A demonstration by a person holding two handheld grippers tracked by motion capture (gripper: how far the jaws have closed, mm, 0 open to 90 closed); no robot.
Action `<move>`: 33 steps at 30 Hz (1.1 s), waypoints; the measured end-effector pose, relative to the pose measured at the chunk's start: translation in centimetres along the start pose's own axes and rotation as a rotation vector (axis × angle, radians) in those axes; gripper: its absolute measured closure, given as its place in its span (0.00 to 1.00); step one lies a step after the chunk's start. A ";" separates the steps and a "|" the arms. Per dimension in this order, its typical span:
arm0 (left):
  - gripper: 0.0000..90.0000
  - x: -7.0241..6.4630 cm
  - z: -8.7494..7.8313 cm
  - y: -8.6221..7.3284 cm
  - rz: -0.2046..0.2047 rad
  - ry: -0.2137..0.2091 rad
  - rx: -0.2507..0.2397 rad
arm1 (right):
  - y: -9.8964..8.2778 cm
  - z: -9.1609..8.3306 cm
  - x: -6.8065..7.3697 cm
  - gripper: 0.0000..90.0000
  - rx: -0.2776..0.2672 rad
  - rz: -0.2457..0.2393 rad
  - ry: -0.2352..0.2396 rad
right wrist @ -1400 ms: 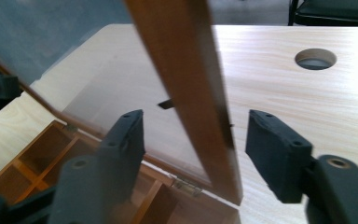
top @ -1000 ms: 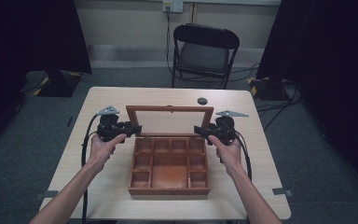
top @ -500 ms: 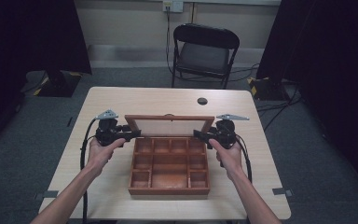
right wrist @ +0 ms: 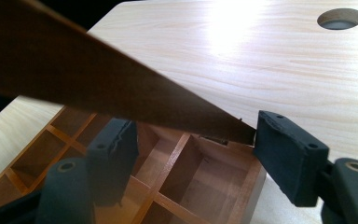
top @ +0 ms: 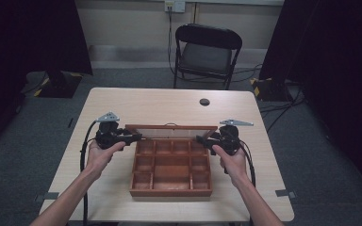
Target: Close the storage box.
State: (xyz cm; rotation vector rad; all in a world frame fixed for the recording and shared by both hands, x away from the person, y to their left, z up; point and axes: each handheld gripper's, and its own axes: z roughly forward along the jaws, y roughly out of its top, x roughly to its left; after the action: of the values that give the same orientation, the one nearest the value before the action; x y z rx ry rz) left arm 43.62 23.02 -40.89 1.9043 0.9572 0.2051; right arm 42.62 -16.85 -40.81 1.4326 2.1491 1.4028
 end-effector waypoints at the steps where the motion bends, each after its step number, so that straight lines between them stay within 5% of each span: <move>1: 0.55 -0.1 0.0 0.0 0.000 -0.004 -0.004 | 0.0 0.0 0.1 0.31 0.004 -0.002 -0.001; 15: 0.45 -0.3 -0.6 -1.2 -0.002 0.028 -0.006 | -0.3 0.5 0.5 0.29 0.025 0.004 0.021; 18: 0.36 -0.4 -0.9 -1.1 -0.005 0.009 -0.030 | -0.3 0.4 0.5 0.29 0.031 0.003 0.025; 33: 0.26 -0.8 -1.2 -1.2 -0.005 0.005 -0.040 | -0.5 -0.1 0.6 0.30 0.042 -0.025 0.024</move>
State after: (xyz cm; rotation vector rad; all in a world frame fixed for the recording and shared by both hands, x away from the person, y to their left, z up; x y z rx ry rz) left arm 41.78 23.57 -41.05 1.8657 0.9546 0.2241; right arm 41.97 -16.51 -40.95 1.4048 2.2159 1.3811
